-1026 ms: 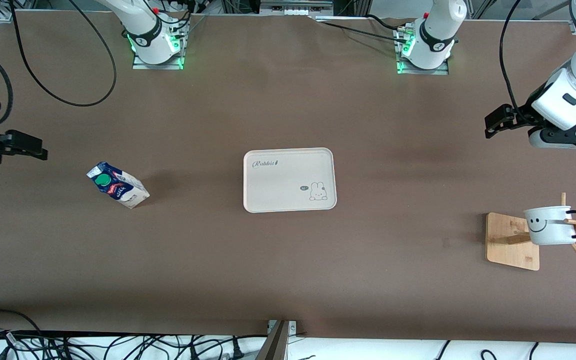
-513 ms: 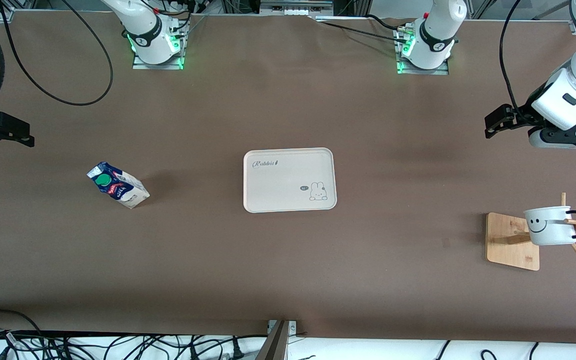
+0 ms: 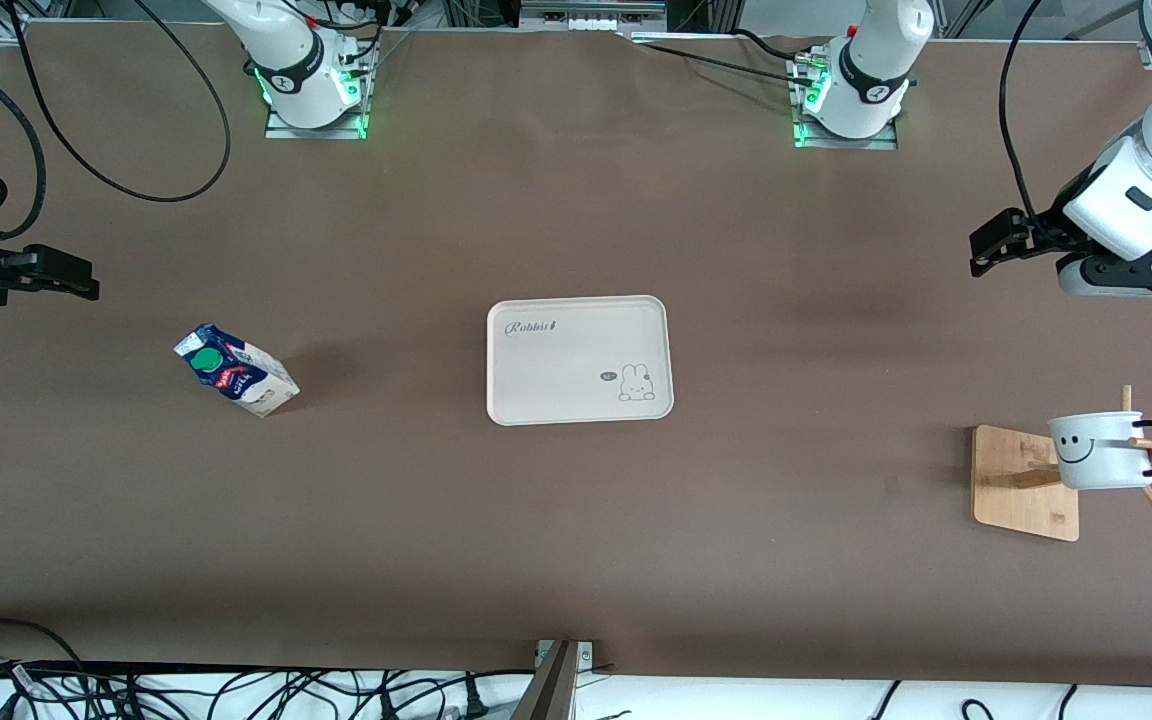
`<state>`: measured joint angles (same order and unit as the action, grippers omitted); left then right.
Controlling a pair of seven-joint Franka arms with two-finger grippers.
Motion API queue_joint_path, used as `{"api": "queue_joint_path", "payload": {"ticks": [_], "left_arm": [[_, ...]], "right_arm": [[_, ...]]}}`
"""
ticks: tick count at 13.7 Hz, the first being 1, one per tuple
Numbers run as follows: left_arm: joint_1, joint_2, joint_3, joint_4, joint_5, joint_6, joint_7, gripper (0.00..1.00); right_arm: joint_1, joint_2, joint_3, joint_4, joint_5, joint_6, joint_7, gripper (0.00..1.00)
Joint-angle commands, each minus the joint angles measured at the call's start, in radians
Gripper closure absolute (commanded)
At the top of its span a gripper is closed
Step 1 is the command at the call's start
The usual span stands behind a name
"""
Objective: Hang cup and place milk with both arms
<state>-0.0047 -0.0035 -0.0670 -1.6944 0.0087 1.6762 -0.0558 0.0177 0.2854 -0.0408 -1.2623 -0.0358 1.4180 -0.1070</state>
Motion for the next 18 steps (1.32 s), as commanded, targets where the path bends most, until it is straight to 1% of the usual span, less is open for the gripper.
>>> {"api": "queue_joint_path", "payload": {"ticks": [1,2,3,5,15,18], "left_arm": [[0.002,0.000,-0.004,0.021,0.028,-0.023,0.013,0.00],[0.002,0.000,-0.004,0.021,0.028,-0.023,0.013,0.00],[0.002,0.000,-0.002,0.021,0.028,-0.023,0.013,0.00],[0.002,0.000,-0.002,0.021,0.028,-0.023,0.013,0.00],[0.003,0.000,-0.002,0.021,0.028,-0.023,0.014,0.00],[0.003,0.000,-0.002,0.021,0.028,-0.023,0.014,0.00]], "right_arm": [[-0.024,-0.043,0.021,-0.051,0.042,0.047,0.024,0.00],[-0.025,-0.037,0.019,-0.048,0.066,0.071,0.017,0.00],[-0.027,-0.032,0.021,-0.042,0.068,0.067,0.013,0.00],[-0.024,-0.014,0.021,-0.016,0.067,0.067,0.020,0.00],[-0.028,-0.012,0.016,-0.017,0.050,0.075,0.033,0.00],[-0.028,-0.012,0.001,-0.017,0.047,0.076,0.033,0.00]]}}
